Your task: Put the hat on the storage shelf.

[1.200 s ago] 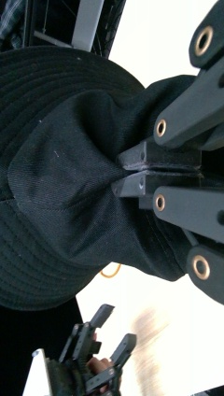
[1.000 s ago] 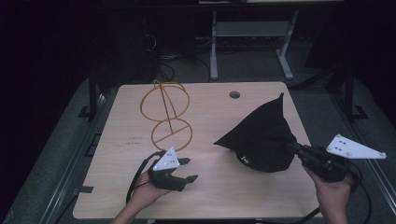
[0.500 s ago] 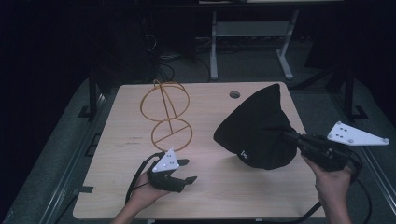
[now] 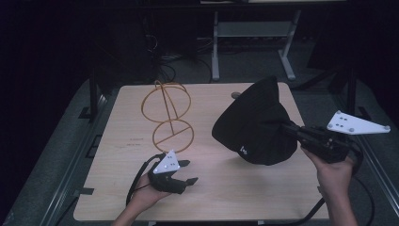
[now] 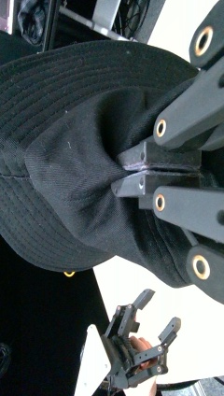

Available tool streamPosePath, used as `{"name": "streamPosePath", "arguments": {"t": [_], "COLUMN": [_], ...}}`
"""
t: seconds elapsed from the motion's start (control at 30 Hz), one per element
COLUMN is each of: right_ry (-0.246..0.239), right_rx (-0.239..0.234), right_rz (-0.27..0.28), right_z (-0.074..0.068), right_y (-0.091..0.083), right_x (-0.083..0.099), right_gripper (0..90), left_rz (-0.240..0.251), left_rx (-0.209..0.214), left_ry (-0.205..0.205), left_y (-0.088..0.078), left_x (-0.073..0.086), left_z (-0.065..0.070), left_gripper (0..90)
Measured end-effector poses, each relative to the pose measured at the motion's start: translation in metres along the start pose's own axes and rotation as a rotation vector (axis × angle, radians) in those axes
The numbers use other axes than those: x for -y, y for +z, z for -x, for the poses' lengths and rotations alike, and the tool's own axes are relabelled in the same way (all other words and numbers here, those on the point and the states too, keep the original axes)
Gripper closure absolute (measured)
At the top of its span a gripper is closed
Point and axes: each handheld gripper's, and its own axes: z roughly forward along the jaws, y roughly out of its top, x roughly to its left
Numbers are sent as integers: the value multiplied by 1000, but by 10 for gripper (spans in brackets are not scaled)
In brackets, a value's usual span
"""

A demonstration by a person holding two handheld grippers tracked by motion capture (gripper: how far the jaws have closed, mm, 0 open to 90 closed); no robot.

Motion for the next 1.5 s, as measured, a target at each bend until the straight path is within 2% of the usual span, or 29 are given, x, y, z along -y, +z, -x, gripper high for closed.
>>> {"name": "streamPosePath", "arguments": {"t": [0.27, 0.43, 0.7, 1.17, 1.5], "right_ry": [-24, -35, -44, -56, -72], "right_rx": [-13, -38, -69, -108, -148], "right_rz": [-11, -24, -26, -36, -37], "right_z": [-1, 0, 1, 3, -1], "right_y": [8, 19, 34, 66, 86], "right_x": [-14, -25, -43, -71, -92], "right_gripper": [882, 882, 882, 882, 882], "left_rz": [-4, -8, 0, 4, 11], "left_rx": [-4, -3, 13, 0, 11], "left_ry": [8, 11, -20, -5, -4], "left_y": [2, 3, 5, 8, 7], "left_x": [1, 2, 4, 4, 4], "left_z": [-2, -2, -5, -9, -10], "left_gripper": [344, 337, 322, 315, 314]}}
